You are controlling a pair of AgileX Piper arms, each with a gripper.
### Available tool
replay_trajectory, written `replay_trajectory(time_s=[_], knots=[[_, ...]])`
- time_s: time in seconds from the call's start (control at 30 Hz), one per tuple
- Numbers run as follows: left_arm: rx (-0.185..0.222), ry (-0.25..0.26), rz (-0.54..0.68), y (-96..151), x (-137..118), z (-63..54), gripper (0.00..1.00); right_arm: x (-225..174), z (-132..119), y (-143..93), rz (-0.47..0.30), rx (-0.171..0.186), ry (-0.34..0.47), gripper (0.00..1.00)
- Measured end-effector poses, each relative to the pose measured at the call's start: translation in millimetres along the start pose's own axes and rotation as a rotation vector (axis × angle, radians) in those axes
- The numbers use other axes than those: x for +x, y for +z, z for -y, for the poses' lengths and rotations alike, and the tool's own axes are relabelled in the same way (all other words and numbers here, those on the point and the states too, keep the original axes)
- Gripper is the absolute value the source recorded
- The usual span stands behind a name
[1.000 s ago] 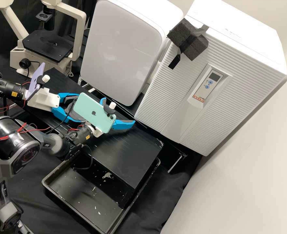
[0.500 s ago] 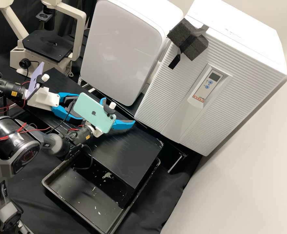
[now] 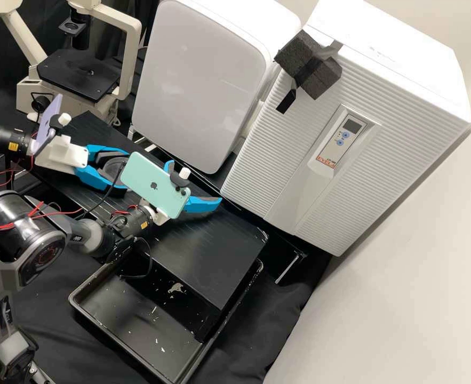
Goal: Place the petri dish on the microscope
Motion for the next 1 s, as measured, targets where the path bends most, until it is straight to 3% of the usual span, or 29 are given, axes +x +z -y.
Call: replay_trajectory(time_s=[0.4,0.63,0.87,1.0], knots=[[-0.046,0.118,-0.19,-50.2,-57.8,-29.1,0.0,0.0,0.0,0.0,0.0,0.0,0.0,1.0],[-0.073,0.195,-0.365,-101.6,-88.2,-42.3,0.0,0.0,0.0,0.0,0.0,0.0,0.0,1.0],[-0.129,0.224,-0.509,-144.4,-99.7,-45.1,0.0,0.0,0.0,0.0,0.0,0.0,0.0,1.0],[-0.134,0.247,-0.555,-160.6,-96.3,-51.6,0.0,0.0,0.0,0.0,0.0,0.0,0.0,1.0]])
